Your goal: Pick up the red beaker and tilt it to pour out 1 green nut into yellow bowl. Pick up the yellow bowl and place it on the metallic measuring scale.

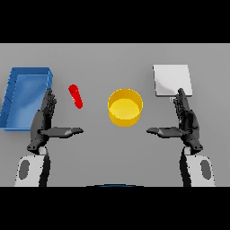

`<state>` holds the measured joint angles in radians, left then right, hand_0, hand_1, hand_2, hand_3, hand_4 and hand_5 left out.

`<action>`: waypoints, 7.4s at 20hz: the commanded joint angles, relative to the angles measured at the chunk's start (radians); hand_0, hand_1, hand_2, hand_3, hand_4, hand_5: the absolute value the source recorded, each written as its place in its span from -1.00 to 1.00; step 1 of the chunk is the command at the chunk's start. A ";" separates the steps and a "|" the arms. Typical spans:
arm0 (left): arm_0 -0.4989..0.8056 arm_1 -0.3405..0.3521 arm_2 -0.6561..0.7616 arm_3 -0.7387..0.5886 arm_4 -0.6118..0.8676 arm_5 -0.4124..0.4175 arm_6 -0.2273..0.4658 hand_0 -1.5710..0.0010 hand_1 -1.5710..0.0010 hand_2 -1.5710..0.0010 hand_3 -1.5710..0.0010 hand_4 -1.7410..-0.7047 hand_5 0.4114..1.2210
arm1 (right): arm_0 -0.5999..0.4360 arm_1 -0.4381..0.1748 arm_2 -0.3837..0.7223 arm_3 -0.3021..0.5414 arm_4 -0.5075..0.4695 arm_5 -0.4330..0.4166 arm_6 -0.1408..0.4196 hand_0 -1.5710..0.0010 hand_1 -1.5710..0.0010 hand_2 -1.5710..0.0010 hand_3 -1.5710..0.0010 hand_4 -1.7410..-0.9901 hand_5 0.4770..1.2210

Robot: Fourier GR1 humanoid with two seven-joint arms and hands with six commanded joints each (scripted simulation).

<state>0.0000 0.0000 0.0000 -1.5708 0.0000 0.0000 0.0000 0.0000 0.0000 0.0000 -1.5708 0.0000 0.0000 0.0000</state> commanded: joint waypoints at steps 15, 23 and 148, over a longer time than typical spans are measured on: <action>0.127 0.084 -0.094 -0.161 -0.113 -0.034 0.047 1.00 1.00 1.00 1.00 0.12 -0.53 | 0.133 -0.072 0.112 -0.151 0.265 -0.072 -0.075 1.00 1.00 1.00 1.00 0.46 -0.67; -0.046 0.062 -0.087 0.076 -0.177 -0.003 -0.011 1.00 1.00 1.00 1.00 -0.01 -0.46 | 0.135 -0.075 0.112 -0.158 0.239 -0.045 -0.093 1.00 1.00 1.00 1.00 0.28 -0.58; -1.411 0.600 -0.572 1.100 -0.444 -0.085 0.138 -1.00 -1.00 -0.99 -0.81 -0.99 1.00 | 0.131 -0.056 0.088 -0.117 0.201 -0.047 -0.155 1.00 1.00 1.00 1.00 0.38 -0.71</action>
<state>-1.4097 0.6018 -0.5726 -0.4694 -0.4409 -0.0869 0.1367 0.1307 -0.0561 0.0873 -1.6876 0.2005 -0.0478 -0.1554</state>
